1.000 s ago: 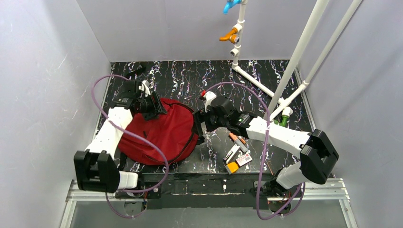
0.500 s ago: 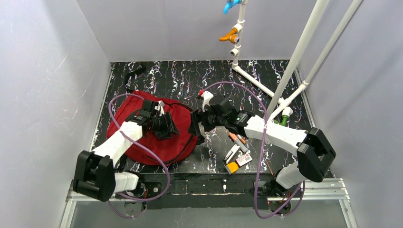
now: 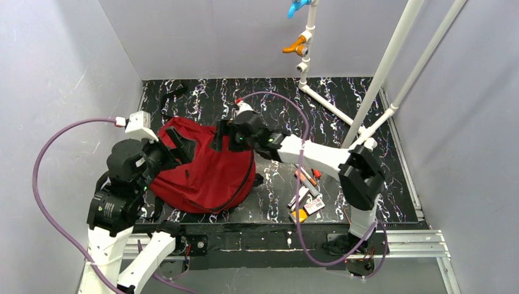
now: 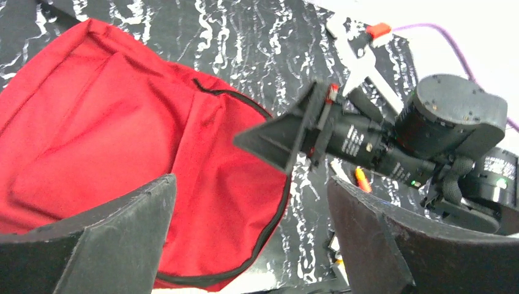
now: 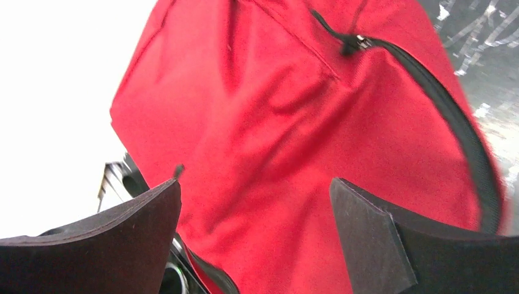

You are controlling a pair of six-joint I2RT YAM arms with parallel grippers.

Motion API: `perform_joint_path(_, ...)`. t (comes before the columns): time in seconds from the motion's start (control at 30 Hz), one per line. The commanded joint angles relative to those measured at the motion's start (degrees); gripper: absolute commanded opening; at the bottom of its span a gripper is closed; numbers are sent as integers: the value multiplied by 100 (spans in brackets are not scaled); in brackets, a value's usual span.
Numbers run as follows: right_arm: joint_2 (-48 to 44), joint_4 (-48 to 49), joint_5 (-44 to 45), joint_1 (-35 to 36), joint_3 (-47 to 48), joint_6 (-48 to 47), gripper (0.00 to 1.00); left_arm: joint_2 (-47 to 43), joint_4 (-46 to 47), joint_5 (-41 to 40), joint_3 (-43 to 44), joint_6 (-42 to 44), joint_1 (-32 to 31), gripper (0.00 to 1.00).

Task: Pack the student bag
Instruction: Unzip the student bag at the center of the board.

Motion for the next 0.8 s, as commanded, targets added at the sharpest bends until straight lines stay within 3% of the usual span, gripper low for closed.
perform_joint_path(0.0,730,-922,1470,536,1340,603,98,-123,-843,-511,-51,143,18,93)
perform_joint_path(0.27,2059,-2250,2940,1032,3023,59,98,-388,-890,-420,-261,-112,22,93)
perform_joint_path(0.4,2306,-2566,3248,1220,3239,-410,98,-375,-738,-244,-367,-300,16,93)
perform_joint_path(0.5,1944,-2312,3259,1252,2618,-494,84,-330,-676,-176,-441,-342,16,93)
perform_joint_path(0.6,1173,-1124,3002,1244,1327,-605,63,-300,-663,-137,-506,-434,22,93)
perform_joint_path(0.77,559,452,2032,980,-112,-318,53,-275,-381,86,-738,-670,21,93)
